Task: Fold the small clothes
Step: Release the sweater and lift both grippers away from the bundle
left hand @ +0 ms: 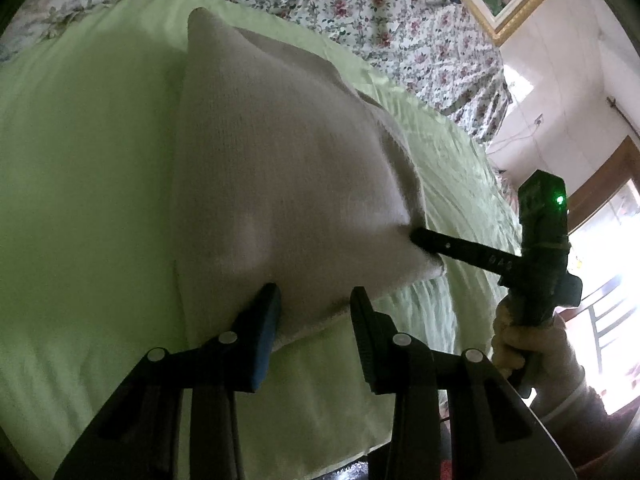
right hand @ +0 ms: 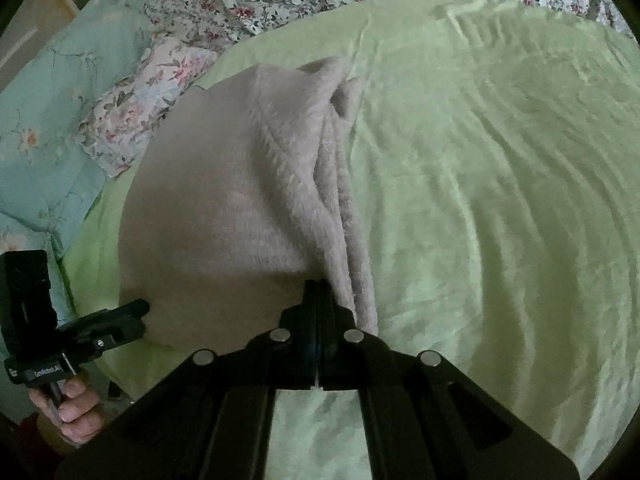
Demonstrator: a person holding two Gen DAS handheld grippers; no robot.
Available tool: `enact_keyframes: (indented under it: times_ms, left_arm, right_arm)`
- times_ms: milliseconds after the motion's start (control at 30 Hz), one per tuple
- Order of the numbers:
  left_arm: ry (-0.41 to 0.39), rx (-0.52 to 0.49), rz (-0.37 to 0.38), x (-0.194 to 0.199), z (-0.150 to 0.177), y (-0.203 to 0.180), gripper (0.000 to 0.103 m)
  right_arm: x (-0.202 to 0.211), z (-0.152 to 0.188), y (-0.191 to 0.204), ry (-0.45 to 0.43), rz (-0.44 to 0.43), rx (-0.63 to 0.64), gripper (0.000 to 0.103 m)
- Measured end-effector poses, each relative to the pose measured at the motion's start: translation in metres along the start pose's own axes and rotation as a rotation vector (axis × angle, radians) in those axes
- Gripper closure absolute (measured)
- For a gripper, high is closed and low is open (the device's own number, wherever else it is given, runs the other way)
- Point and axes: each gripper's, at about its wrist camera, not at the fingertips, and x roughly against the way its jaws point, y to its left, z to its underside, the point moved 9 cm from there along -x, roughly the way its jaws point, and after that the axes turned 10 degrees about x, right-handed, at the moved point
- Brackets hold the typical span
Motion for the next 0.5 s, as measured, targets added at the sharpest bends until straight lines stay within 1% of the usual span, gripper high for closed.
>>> enact_keyframes:
  times_ms: [167, 200, 267, 300, 367, 433, 500]
  left_arm:
    - [0.006, 0.0, -0.016, 0.013, 0.001, -0.002, 0.064]
    - [0.006, -0.003, -0.02, 0.015, 0.0, -0.001, 0.064]
    - [-0.005, -0.013, -0.06, 0.024, 0.002, -0.001, 0.062]
    - [-0.008, -0.018, -0.072, 0.027, 0.004, 0.001, 0.062]
    - [-0.023, -0.031, -0.108, 0.035, 0.005, 0.0, 0.057]
    - [-0.045, -0.035, -0.142, 0.043, 0.004, -0.001, 0.052]
    - [-0.059, -0.031, -0.153, 0.048, 0.002, 0.0, 0.05]
  right_arm:
    - [0.013, 0.0, 0.003, -0.007, 0.039, 0.011, 0.103]
    - [0.017, 0.002, 0.004, -0.008, 0.043, 0.014, 0.101]
    - [0.023, 0.006, 0.003, -0.006, 0.052, 0.016, 0.1]
    - [0.026, 0.008, 0.001, -0.002, 0.075, 0.018, 0.099]
    - [0.03, 0.012, 0.0, 0.002, 0.096, 0.012, 0.098]
    - [0.038, 0.017, -0.002, -0.004, 0.088, -0.011, 0.098]
    - [0.044, 0.016, -0.001, -0.016, 0.077, -0.018, 0.098]
